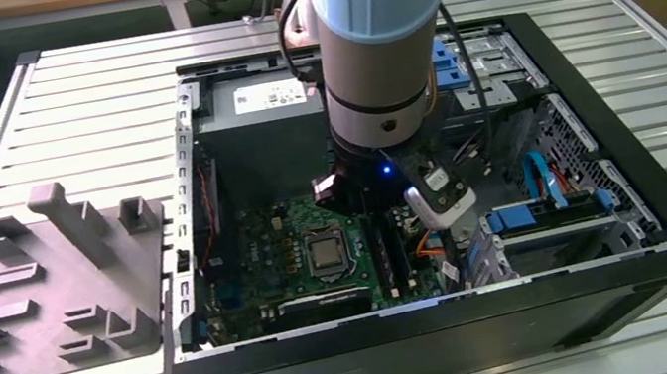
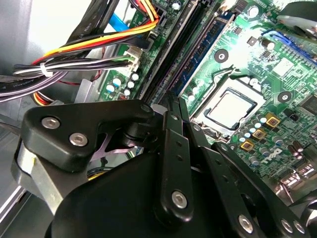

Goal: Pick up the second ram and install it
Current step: 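Insert the second ram into the second slot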

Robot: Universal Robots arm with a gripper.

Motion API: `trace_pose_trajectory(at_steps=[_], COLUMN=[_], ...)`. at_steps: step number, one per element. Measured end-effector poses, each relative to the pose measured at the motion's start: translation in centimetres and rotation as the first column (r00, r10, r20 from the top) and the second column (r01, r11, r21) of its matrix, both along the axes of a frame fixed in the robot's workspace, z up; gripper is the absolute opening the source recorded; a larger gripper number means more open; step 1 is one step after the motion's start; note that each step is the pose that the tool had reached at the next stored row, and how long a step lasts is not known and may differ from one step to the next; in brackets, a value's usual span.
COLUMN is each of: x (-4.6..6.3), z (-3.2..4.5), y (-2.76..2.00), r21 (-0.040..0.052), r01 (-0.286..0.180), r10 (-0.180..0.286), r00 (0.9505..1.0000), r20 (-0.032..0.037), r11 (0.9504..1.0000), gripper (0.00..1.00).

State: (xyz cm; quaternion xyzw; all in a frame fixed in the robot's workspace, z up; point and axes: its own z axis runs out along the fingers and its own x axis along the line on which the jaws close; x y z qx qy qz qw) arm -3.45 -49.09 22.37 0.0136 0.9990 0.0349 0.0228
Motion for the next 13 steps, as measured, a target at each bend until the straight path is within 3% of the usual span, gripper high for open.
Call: trace_pose_trajectory(at_steps=[13], x=[-0.02], z=[-0.25], y=[0.0], r21=[-0.0002], r01=[0.0], r10=[0.0], r00=[1.0], r20=[-0.0001], r11=[1.0], gripper=[0.11])
